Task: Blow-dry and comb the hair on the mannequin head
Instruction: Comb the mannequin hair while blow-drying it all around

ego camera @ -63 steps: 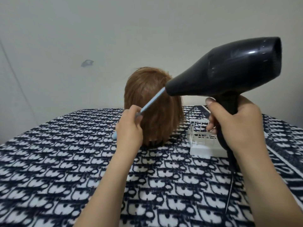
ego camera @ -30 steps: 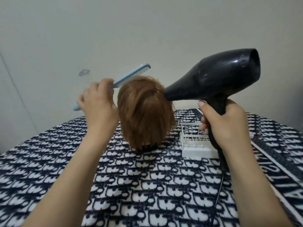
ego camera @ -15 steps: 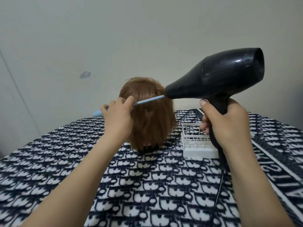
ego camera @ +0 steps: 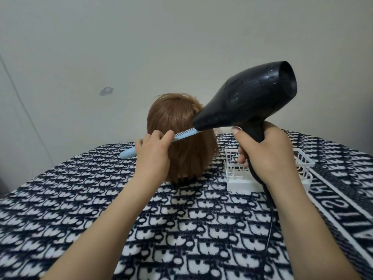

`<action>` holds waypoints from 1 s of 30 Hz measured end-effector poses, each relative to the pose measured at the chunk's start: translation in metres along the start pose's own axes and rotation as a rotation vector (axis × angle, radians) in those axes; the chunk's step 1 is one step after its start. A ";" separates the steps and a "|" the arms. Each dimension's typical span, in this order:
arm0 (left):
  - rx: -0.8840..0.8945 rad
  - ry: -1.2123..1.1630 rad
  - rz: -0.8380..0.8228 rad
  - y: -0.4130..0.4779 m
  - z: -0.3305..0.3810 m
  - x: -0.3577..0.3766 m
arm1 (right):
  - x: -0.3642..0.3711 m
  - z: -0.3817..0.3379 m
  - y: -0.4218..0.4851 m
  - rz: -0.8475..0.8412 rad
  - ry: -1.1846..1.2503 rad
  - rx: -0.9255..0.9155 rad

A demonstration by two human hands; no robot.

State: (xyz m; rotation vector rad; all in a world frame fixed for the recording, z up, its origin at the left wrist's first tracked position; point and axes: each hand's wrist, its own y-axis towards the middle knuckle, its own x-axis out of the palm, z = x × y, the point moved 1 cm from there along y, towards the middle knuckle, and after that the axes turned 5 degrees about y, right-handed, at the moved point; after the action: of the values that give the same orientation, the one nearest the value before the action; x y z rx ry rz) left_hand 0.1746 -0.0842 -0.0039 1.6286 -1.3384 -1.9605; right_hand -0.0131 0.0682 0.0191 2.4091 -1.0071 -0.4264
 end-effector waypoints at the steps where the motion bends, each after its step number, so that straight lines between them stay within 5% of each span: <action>1: 0.022 0.003 -0.003 -0.001 0.000 0.001 | 0.000 0.000 0.000 -0.003 0.000 0.002; 4: 0.182 0.100 -0.088 -0.018 0.002 0.013 | 0.000 0.000 -0.001 -0.014 -0.004 0.009; 9: 0.102 0.143 -0.365 -0.058 -0.009 0.048 | -0.001 -0.001 -0.001 -0.016 -0.012 0.013; 16: 0.184 0.102 -0.512 -0.075 0.003 0.041 | -0.009 0.001 0.004 0.021 -0.193 -0.007; 19: 0.155 0.036 -0.444 -0.069 0.012 0.019 | -0.012 0.003 0.005 0.035 -0.128 0.010; 27: -0.079 -0.106 0.049 -0.011 0.028 -0.050 | -0.023 0.005 0.008 0.136 -0.013 0.030; 30: -0.105 -0.080 0.068 0.022 0.032 -0.051 | -0.025 0.005 0.008 0.133 0.007 0.031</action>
State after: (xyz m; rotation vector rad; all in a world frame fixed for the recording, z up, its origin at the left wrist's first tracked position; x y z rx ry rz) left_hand 0.1558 -0.0453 0.0437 1.4535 -1.2780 -2.0386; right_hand -0.0370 0.0793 0.0218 2.3521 -1.1704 -0.3574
